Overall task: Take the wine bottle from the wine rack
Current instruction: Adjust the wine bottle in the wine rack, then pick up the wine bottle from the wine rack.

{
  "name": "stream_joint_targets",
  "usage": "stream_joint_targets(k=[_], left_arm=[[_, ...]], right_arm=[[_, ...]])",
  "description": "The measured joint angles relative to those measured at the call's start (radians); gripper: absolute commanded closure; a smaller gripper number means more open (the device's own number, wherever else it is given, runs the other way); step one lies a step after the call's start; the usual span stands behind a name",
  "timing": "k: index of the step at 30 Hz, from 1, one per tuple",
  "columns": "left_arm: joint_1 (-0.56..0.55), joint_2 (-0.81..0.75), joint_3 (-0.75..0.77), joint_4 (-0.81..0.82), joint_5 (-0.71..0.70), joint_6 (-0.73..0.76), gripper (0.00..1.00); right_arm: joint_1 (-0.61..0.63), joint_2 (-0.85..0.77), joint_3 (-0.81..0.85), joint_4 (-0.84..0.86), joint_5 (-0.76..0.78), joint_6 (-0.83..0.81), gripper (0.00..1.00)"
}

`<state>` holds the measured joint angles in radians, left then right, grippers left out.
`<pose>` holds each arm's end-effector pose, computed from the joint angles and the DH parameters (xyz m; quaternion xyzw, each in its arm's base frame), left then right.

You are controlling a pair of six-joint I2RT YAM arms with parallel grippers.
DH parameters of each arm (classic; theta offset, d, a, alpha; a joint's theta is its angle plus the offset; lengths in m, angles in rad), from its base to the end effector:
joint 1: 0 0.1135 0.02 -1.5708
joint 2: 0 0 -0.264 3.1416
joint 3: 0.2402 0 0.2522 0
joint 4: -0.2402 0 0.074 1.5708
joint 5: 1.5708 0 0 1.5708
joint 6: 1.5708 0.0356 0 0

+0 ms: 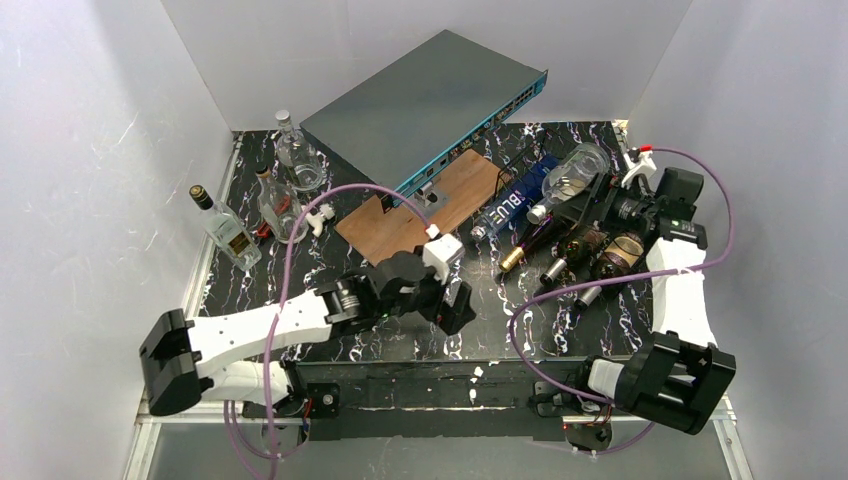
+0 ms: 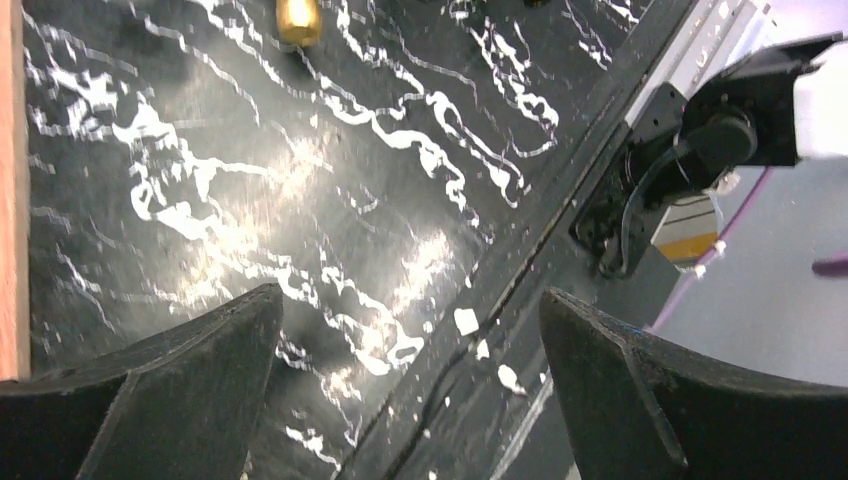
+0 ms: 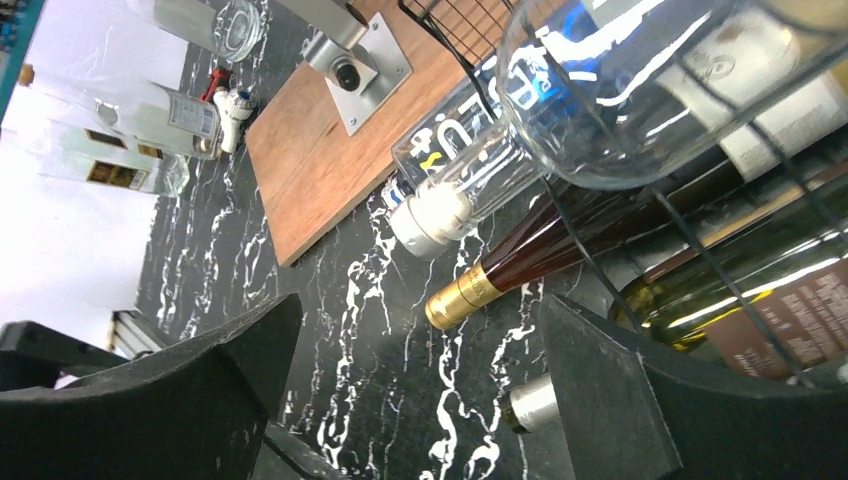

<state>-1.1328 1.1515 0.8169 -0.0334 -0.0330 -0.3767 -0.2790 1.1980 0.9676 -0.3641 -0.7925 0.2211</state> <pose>0.1138 -0.2403 0.2914 0.2956 0.7697 -0.3777 0.4214 0.2550 -0.0467 0.3064 0.0262 0.8342 0.3282 0.4423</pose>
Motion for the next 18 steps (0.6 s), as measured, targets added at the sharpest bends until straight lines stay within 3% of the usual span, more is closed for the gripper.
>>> stream_joint_targets(k=[7, 13, 18], left_arm=[[0.004, 0.269, 0.295, -0.063, 0.007, 0.143, 0.01], [0.079, 0.472, 0.496, -0.098, 0.123, 0.177, 0.01], [0.162, 0.570, 0.578, -0.079, 0.201, 0.186, 0.01]], right_arm=[[-0.035, -0.001, 0.116, -0.161, -0.034, -0.206, 0.01], [-0.076, -0.020, 0.128, -0.203, 0.002, -0.252, 0.02], [-0.147, -0.013, 0.159, -0.211, -0.024, -0.243, 0.02]])
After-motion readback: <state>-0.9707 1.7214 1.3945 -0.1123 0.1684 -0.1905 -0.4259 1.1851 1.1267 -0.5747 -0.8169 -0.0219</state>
